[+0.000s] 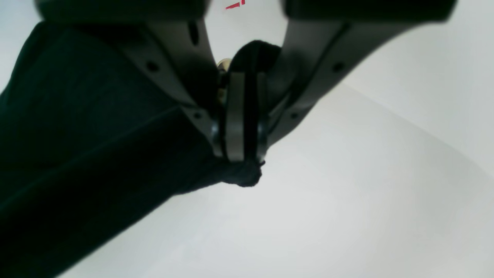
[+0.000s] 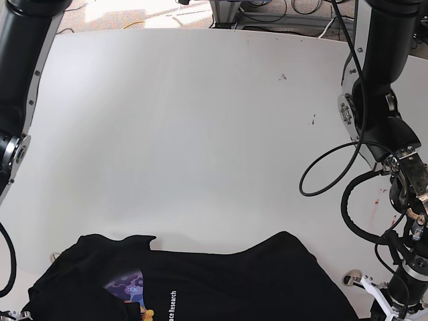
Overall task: Layout the t-shirt on the table in an organized manner, then fold the t-shirt properly
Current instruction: 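Hold the shirt low with both grippers, flipping it over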
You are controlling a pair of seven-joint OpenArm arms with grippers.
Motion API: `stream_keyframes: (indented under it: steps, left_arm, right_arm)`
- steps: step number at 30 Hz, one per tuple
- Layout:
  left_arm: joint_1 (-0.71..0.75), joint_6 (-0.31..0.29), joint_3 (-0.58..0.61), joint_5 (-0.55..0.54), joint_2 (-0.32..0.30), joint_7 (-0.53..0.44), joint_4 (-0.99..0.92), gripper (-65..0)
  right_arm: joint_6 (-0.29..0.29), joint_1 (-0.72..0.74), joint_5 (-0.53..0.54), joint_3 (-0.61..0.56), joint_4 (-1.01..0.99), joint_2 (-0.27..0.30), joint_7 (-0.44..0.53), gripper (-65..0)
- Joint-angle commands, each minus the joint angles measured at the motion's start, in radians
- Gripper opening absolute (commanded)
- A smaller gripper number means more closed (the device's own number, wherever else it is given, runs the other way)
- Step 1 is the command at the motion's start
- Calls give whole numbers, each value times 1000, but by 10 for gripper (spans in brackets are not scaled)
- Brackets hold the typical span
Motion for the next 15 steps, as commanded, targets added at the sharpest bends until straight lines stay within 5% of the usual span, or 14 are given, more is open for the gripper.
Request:
stream_keyframes:
  steps: [1,15]
  left_arm:
    - [-28,14,-6,9,-19,-16,11,-649]
    - [21,14,-3,8,-28,-16,35,-650]
  right_arm:
    - [-10,39,-5,-22,13,34,18,-650]
    - [-10,-82,122,-36,73,88,-12,-650]
